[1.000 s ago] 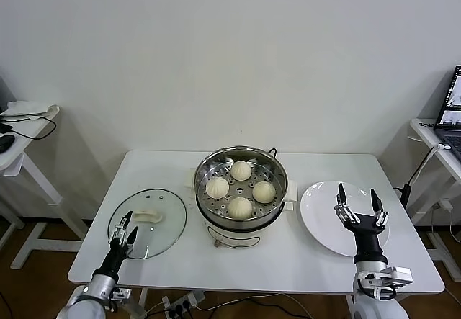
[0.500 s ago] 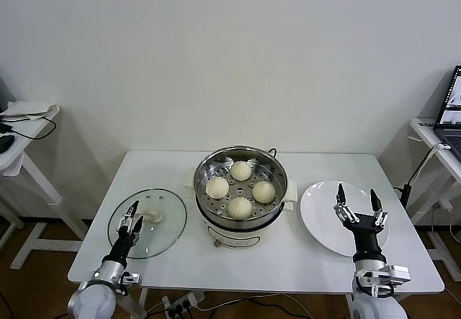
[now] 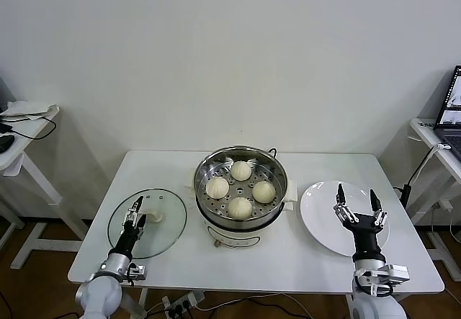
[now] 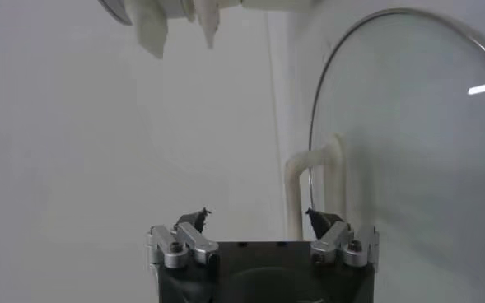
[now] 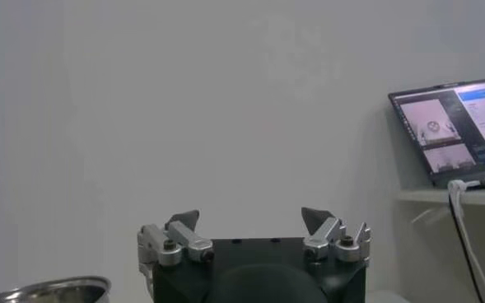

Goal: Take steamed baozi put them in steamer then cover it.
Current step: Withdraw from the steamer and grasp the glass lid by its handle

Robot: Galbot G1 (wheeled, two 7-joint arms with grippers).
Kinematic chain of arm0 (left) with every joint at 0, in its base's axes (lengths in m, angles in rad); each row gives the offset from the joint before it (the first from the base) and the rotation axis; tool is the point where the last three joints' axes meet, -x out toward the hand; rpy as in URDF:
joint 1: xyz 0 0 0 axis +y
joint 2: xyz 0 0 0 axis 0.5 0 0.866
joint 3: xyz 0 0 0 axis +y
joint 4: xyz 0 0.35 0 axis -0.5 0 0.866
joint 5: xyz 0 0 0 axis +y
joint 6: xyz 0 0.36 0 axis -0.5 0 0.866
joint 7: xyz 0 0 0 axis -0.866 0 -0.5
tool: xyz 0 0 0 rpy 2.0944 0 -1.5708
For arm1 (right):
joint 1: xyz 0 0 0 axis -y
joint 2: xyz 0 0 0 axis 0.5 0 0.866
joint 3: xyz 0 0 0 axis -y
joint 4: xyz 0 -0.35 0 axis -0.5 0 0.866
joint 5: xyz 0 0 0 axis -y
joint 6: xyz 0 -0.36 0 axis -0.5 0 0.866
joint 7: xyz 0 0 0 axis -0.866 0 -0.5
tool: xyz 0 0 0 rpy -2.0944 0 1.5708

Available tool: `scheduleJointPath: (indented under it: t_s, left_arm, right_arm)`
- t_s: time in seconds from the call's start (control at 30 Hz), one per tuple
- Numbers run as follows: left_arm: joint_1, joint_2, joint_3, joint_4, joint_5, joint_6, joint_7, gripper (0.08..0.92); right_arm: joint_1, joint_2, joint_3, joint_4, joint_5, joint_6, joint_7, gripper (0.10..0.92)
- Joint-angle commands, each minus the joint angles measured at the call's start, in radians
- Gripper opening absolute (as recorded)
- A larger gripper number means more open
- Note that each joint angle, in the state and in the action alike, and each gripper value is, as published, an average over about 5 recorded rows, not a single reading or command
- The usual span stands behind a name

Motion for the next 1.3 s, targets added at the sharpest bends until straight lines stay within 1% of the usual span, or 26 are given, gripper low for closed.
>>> scheduleJointPath:
  t_s: [0.03,0.2,0.3,0.4,0.6,0.8,0.9,0.97,1.03,1.3]
  left_arm:
    - [-0.031,-0.002,0.006,0.039,0.011,0.010,-0.002,0.823]
    - [-0.047,-0.005,0.009,0.070,0.015,0.009,-0.005,0.823]
    - [-0.054,-0.007,0.008,0.087,0.017,0.006,-0.010,0.800]
    - [-0.055,-0.007,0.009,0.095,0.017,0.004,-0.013,0.731]
    - [-0.054,-0.010,0.011,0.107,0.018,0.001,-0.021,0.557]
    - [-0.049,-0.012,0.005,0.082,0.017,0.001,-0.030,0.384]
    - [-0.039,-0.013,-0.002,0.039,0.015,0.004,-0.031,0.298]
    - [-0.024,-0.011,-0.007,-0.011,0.006,0.011,-0.027,0.238]
    - [-0.001,-0.007,-0.011,-0.078,-0.014,0.024,-0.016,0.202]
    - [0.139,0.028,-0.026,-0.395,-0.119,0.107,0.069,0.189]
  right_arm:
    - [0.000,0.001,0.000,-0.001,-0.001,0.002,-0.001,0.823]
    - [-0.002,0.000,0.001,-0.004,-0.003,0.006,-0.004,0.823]
    - [-0.002,0.001,-0.001,-0.008,-0.006,0.009,-0.006,0.823]
    - [-0.003,0.002,-0.002,-0.014,-0.009,0.013,-0.007,0.823]
    - [-0.002,0.003,-0.005,-0.022,-0.014,0.020,-0.010,0.823]
    - [-0.002,0.002,-0.008,-0.025,-0.016,0.025,-0.012,0.823]
    - [0.001,0.002,-0.010,-0.027,-0.016,0.025,-0.012,0.823]
    - [0.003,0.002,-0.012,-0.028,-0.016,0.025,-0.012,0.823]
    - [0.006,0.001,-0.013,-0.029,-0.016,0.025,-0.012,0.823]
    - [0.014,-0.001,-0.018,-0.030,-0.014,0.024,-0.011,0.823]
